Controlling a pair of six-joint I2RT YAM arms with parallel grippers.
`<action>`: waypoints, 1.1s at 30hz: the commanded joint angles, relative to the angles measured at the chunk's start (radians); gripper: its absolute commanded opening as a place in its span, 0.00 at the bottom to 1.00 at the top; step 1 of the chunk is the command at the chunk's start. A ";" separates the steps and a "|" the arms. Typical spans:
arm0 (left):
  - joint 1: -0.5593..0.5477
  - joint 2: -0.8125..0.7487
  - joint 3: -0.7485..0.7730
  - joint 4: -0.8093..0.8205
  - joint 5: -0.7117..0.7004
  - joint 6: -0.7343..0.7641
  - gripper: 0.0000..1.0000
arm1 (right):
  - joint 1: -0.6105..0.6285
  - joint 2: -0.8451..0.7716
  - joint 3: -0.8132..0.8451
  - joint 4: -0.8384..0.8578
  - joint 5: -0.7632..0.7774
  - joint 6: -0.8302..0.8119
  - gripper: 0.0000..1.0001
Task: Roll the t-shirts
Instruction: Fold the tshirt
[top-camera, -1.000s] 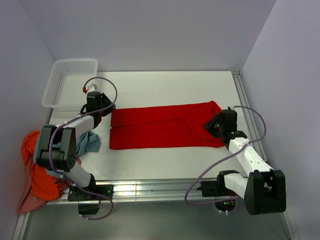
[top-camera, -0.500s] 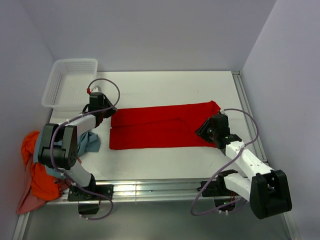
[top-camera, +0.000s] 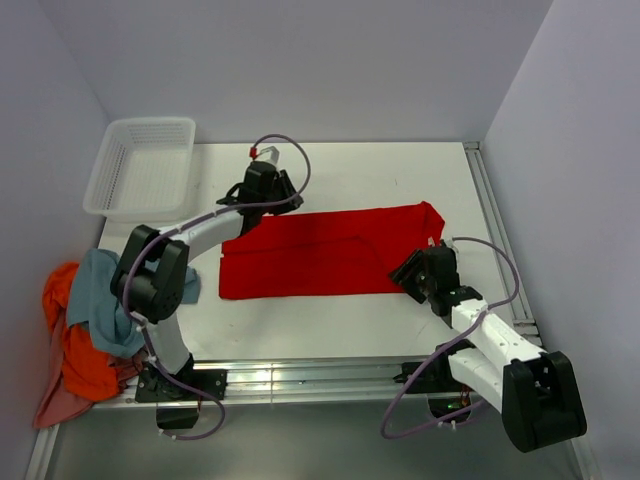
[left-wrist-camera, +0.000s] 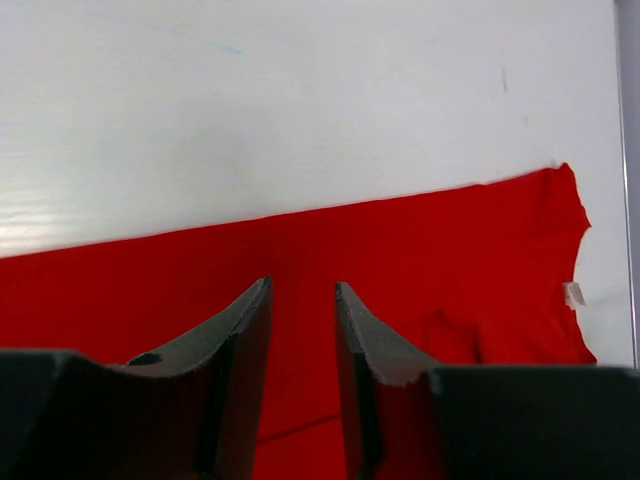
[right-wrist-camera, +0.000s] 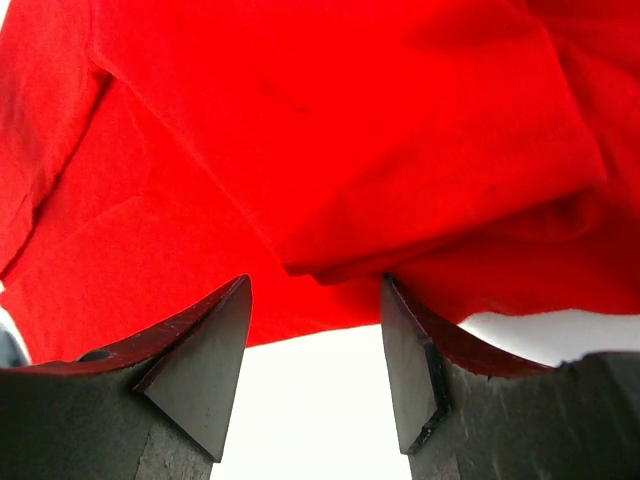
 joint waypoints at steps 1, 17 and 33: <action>-0.053 0.087 0.104 -0.012 0.044 -0.008 0.37 | 0.005 -0.004 -0.040 0.112 -0.012 0.071 0.62; -0.200 0.348 0.397 -0.012 0.133 -0.008 0.39 | 0.007 -0.014 -0.049 0.194 0.050 0.097 0.61; -0.209 0.335 0.389 -0.020 0.122 -0.001 0.39 | 0.007 0.025 -0.113 0.432 0.039 0.088 0.54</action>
